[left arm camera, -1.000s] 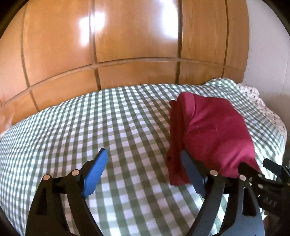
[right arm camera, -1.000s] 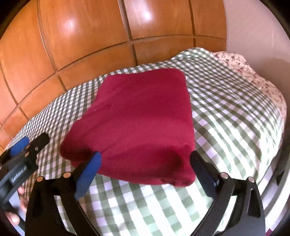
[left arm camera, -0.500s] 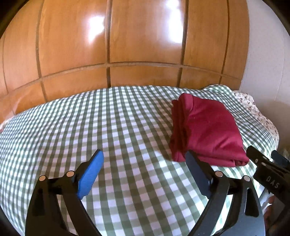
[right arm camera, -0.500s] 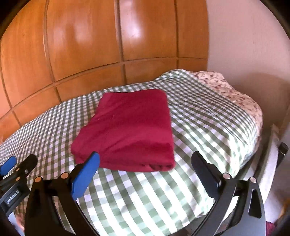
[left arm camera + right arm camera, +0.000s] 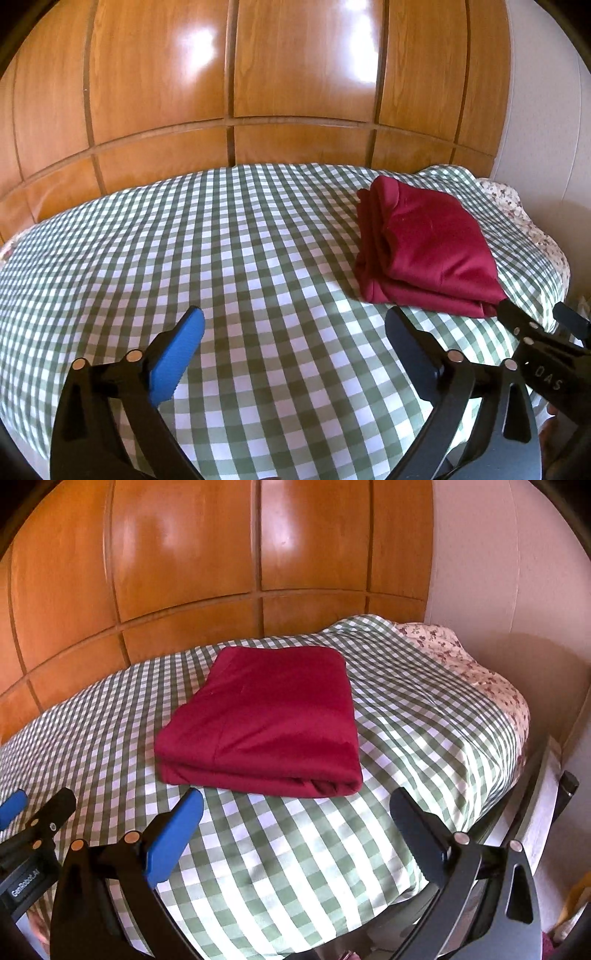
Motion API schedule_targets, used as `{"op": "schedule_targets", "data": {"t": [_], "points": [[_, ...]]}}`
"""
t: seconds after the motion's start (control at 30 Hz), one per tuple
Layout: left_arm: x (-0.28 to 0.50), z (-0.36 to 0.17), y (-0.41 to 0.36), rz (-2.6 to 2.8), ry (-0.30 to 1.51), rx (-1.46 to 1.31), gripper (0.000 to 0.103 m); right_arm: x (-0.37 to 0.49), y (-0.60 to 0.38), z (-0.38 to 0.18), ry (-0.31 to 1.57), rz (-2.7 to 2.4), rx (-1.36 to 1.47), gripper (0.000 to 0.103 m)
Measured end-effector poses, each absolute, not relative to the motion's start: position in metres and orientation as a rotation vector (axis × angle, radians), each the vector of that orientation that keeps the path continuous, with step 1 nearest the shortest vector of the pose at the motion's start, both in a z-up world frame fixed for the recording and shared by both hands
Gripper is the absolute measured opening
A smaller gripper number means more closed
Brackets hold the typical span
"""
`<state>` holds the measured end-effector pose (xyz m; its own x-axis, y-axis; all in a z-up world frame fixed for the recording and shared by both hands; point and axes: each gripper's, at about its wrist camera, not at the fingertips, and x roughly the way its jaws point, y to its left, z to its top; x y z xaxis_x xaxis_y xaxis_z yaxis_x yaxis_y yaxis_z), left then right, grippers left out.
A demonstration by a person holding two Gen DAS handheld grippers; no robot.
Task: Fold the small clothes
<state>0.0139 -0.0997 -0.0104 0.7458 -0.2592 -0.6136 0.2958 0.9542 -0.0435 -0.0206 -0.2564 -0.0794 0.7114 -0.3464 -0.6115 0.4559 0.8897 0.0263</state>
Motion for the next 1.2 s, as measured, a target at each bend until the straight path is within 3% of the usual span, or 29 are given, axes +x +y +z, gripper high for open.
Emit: {"op": "schedule_targets", "data": {"t": [1.2], "points": [[0.007,-0.015,-0.116,-0.289,0.668,0.112,0.099,-0.014,-0.261,-0.083,0.612,-0.412,0.163,0.101]]}}
